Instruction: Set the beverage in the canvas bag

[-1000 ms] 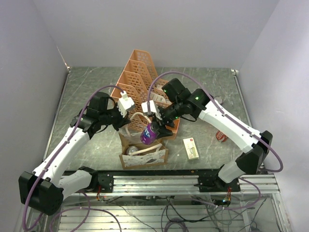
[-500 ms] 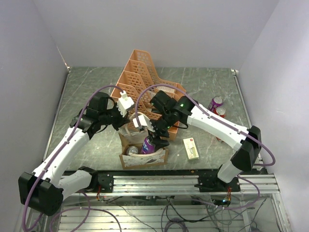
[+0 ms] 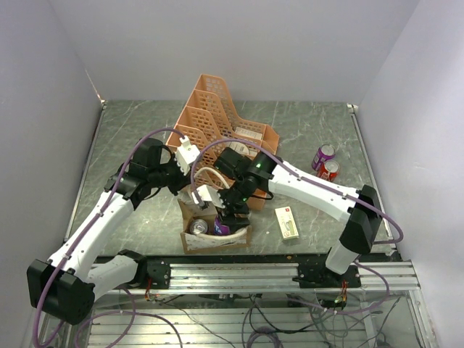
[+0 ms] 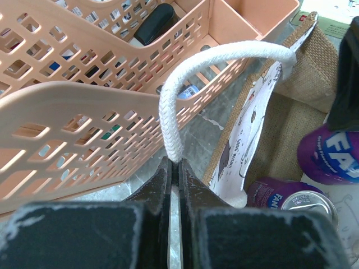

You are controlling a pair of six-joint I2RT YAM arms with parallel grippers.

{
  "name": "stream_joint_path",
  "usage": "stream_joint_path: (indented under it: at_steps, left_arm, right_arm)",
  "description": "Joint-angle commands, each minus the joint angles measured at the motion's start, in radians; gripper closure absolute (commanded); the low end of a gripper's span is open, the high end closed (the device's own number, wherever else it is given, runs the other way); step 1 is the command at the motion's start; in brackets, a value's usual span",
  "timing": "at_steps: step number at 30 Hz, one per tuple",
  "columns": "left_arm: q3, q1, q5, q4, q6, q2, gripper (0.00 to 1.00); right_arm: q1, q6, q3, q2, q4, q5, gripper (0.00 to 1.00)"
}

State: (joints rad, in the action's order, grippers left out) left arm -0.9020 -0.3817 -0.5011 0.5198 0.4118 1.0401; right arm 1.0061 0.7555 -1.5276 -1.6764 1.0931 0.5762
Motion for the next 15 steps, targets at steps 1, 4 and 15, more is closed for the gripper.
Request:
stream_joint_path:
  at_steps: [1,4,15]
  left_arm:
    - [0.008,-0.008,-0.011,-0.029,0.007,-0.003,0.93]
    - [0.007,-0.008,-0.012,-0.030,0.006,-0.002,0.93]
    - [-0.007,-0.008,-0.014,-0.025,-0.010,0.012,0.93]
  right_arm:
    - [0.003,-0.043,-0.032,-0.001,-0.073,-0.046,1.00]
    - [0.005,-0.046,-0.031,-0.005,-0.096,-0.053,1.00]
    - [0.070,0.022,0.029,-0.026,-0.113,-0.055,1.00]
